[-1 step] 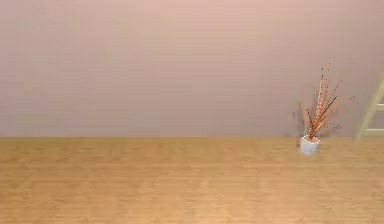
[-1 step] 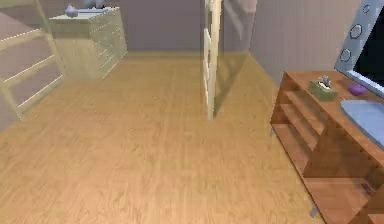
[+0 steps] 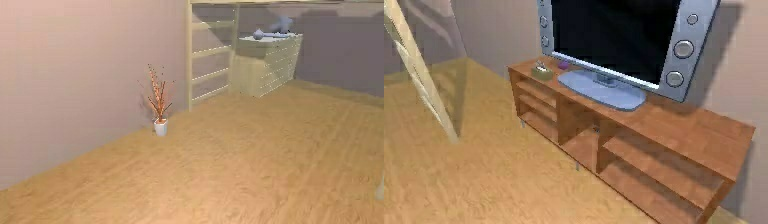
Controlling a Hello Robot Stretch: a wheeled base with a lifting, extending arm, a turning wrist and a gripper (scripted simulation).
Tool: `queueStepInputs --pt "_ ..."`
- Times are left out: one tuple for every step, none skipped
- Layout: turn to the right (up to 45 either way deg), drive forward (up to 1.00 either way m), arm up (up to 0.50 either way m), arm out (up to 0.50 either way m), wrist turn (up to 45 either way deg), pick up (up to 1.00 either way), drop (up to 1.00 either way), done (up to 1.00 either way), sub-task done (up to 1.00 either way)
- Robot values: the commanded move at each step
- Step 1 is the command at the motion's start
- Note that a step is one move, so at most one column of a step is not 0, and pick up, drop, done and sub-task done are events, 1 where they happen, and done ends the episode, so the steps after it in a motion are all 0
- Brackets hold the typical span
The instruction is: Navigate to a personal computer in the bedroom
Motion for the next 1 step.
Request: queueStepInputs --pt "42.0 0.0 0.0 0.0 0.0 0.0 0.0 0.0 0.0"
